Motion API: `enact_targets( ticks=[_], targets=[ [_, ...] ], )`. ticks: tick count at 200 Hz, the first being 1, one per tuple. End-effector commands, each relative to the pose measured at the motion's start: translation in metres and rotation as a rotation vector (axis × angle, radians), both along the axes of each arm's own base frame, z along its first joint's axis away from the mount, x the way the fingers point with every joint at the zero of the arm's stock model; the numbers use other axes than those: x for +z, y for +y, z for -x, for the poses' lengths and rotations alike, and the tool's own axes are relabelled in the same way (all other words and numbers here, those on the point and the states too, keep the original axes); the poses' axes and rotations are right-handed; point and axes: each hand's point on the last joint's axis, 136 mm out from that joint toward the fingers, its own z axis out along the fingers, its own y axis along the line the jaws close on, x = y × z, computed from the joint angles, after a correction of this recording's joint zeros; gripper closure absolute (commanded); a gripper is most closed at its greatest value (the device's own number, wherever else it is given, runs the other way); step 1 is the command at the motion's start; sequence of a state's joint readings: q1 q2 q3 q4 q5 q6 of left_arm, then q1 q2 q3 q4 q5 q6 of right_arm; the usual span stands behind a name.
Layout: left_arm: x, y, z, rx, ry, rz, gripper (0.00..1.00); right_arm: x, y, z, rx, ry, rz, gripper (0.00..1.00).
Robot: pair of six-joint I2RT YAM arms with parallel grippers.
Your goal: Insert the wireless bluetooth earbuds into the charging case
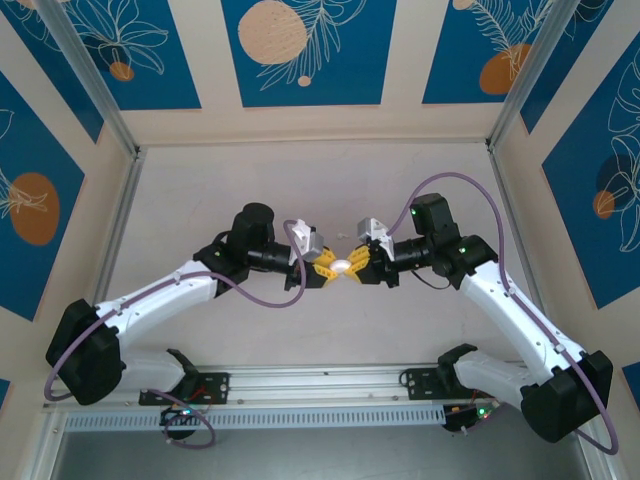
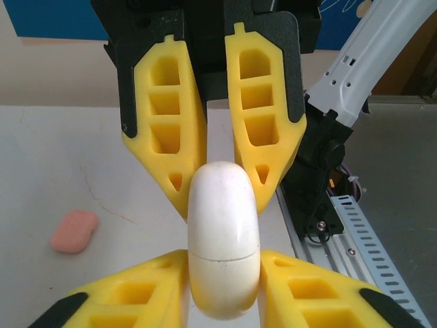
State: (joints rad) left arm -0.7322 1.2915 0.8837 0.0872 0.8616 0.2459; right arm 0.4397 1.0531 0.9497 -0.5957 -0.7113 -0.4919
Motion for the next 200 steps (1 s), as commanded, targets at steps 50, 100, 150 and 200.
enact_targets(
  ticks=[50, 100, 150, 200],
  targets=[
    [0.008, 0.001, 0.002, -0.025, -0.012, 0.008, 0.82, 0.008, -0.001, -0.008, -0.036, -0.014, -0.012, 0.61],
    [0.006, 0.004, 0.005, -0.026, -0.015, -0.001, 0.83, 0.012, -0.010, -0.027, -0.122, 0.004, -0.042, 0.61],
    [0.005, 0.004, 0.003, -0.013, -0.017, 0.002, 0.84, 0.010, -0.020, -0.043, -0.188, 0.054, -0.067, 0.61],
    [-0.005, 0.013, -0.024, 0.119, 0.012, 0.028, 0.84, 0.015, -0.027, -0.054, -0.261, 0.123, -0.093, 0.59]
  ],
)
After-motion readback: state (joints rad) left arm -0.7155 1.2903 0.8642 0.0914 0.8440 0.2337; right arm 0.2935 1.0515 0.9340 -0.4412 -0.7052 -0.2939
